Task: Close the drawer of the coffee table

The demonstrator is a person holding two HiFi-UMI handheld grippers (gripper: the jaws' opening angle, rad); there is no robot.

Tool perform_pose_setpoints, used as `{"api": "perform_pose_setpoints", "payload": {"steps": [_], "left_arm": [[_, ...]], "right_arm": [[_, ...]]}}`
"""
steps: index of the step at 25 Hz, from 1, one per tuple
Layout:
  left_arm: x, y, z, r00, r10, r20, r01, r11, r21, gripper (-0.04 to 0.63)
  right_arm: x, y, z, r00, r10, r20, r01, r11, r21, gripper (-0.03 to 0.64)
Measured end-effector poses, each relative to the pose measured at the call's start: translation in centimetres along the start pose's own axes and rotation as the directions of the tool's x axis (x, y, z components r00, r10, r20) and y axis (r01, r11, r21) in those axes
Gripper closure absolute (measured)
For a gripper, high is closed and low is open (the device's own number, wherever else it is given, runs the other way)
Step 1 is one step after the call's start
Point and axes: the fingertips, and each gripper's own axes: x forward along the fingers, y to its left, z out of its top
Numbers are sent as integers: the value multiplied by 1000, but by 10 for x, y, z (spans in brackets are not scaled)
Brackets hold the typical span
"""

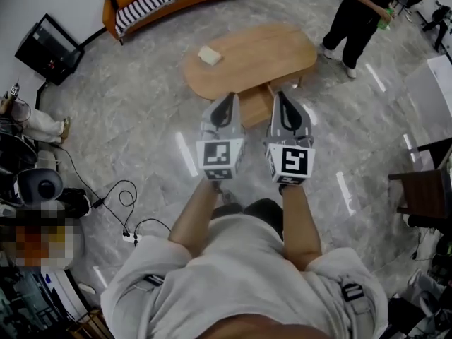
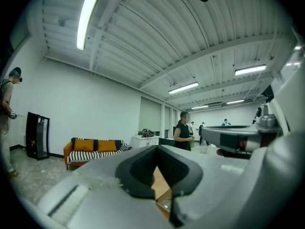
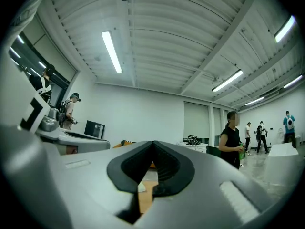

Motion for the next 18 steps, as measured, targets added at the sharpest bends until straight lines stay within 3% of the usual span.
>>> {"api": "perform_pose_setpoints", "payload": {"steps": [9,18], "left_arm": [[63,48,-28,997,62,-37,-63,998,-30,575],[178,62,-35,977,206,-58,-207,978,-12,575]], "right_arm": [[80,-18,-32,999,31,-38,-31,1000,-6,611],[198,-74,-53,981,192,-26,-192,981,22,611]]}}
